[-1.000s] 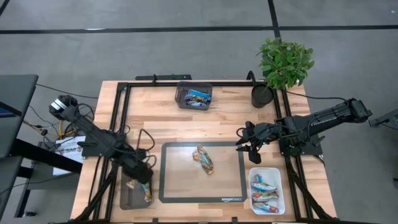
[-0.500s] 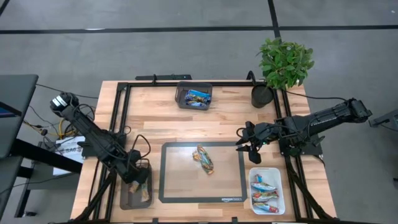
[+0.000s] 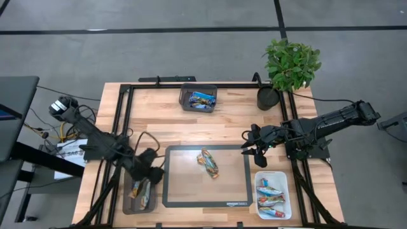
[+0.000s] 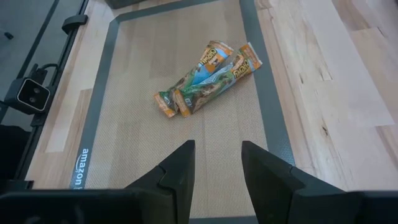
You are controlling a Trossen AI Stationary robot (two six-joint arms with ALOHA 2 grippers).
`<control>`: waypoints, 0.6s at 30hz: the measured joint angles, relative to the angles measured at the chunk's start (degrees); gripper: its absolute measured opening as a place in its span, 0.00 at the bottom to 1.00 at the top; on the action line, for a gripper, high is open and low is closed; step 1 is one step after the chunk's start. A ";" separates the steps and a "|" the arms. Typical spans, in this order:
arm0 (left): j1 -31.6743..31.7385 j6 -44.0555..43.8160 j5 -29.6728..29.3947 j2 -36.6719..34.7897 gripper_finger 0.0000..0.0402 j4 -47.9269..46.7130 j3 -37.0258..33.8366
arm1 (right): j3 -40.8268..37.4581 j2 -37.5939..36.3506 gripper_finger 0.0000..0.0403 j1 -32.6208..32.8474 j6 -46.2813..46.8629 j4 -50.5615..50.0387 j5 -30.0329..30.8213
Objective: Pick and place Granola Bars by type
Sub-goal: Put the left orange snack bar into the bottom black transparent bin
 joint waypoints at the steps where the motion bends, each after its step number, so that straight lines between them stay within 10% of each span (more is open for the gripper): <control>1: 1.75 2.54 -0.05 0.58 0.39 0.89 0.54 | 0.00 0.01 0.30 0.00 -0.01 0.00 0.00; 18: 24.47 67.04 11.74 25.33 0.28 10.13 19.63 | 0.00 0.02 0.30 0.00 -2.81 0.00 0.02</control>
